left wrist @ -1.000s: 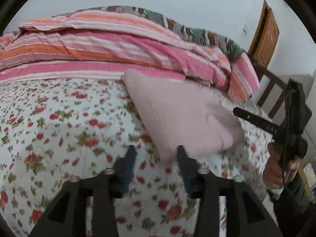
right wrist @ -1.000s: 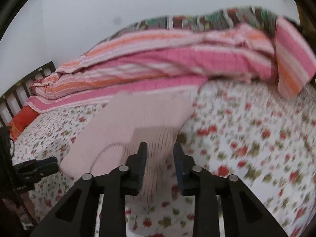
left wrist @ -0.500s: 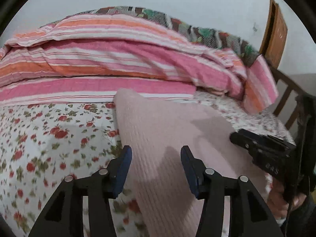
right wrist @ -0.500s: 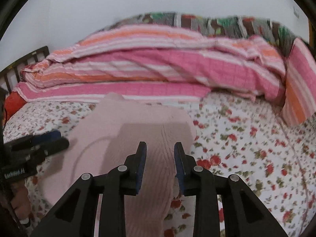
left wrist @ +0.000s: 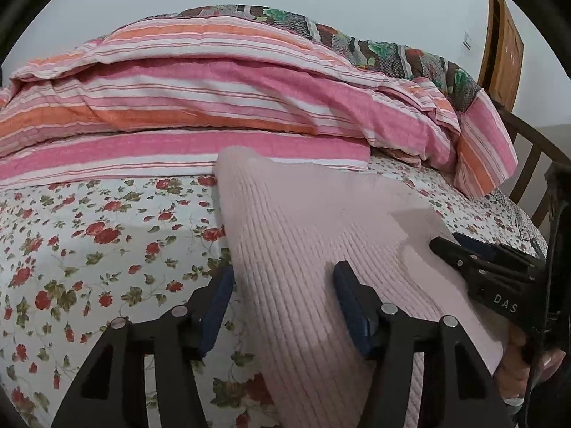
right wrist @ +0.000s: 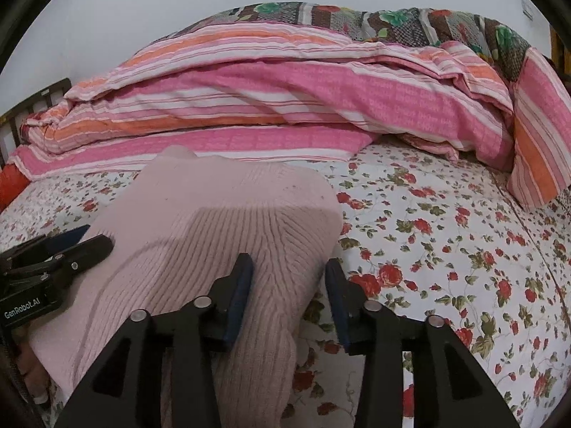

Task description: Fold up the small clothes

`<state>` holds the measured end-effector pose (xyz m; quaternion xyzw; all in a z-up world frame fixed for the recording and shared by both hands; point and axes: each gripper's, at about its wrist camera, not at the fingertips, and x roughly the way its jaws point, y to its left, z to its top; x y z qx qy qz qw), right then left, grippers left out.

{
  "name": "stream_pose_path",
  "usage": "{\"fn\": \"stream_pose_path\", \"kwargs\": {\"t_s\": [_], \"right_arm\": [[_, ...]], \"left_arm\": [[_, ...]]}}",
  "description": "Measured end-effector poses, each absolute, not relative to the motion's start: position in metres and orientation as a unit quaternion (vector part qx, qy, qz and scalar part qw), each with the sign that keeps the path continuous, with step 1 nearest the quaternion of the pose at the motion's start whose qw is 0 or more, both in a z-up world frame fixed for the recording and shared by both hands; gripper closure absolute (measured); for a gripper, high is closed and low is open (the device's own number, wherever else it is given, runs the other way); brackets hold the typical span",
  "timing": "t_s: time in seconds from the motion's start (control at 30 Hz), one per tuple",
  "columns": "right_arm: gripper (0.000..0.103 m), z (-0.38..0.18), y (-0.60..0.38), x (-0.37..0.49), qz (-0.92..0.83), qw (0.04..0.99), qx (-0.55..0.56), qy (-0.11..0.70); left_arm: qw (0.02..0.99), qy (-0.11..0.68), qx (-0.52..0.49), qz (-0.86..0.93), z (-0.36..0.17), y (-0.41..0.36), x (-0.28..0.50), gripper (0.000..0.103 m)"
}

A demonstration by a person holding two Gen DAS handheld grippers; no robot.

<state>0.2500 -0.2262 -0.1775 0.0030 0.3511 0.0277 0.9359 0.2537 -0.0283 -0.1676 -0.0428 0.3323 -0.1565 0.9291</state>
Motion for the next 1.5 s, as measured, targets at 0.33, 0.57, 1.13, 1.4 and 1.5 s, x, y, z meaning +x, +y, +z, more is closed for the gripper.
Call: {"fn": "stream_pose_path", "kwargs": {"t_s": [0.33,0.57,1.13,1.4,1.5], "right_arm": [[0.049,-0.176,-0.232,0.246,0.023,0.939,0.017,0.343],[0.049,-0.176,-0.236,0.247,0.031,0.937,0.032,0.347],[0.053,-0.170,-0.231,0.240,0.018,0.936,0.020,0.351],[0.053,-0.159,-0.234,0.214,0.016,0.934,0.028,0.357],[0.052,-0.156,-0.234,0.202,0.010,0.932,0.025,0.360]], "left_arm": [[0.935,0.323,-0.036,-0.144,-0.168,-0.029,0.248,0.041],[0.937,0.319,-0.040,-0.137,-0.168,-0.026,0.244,0.038],[0.937,0.321,-0.041,-0.132,-0.166,-0.021,0.233,0.037],[0.934,0.330,-0.054,-0.122,-0.166,-0.017,0.225,0.035],[0.932,0.336,-0.062,-0.120,-0.163,-0.015,0.215,0.035]]}}
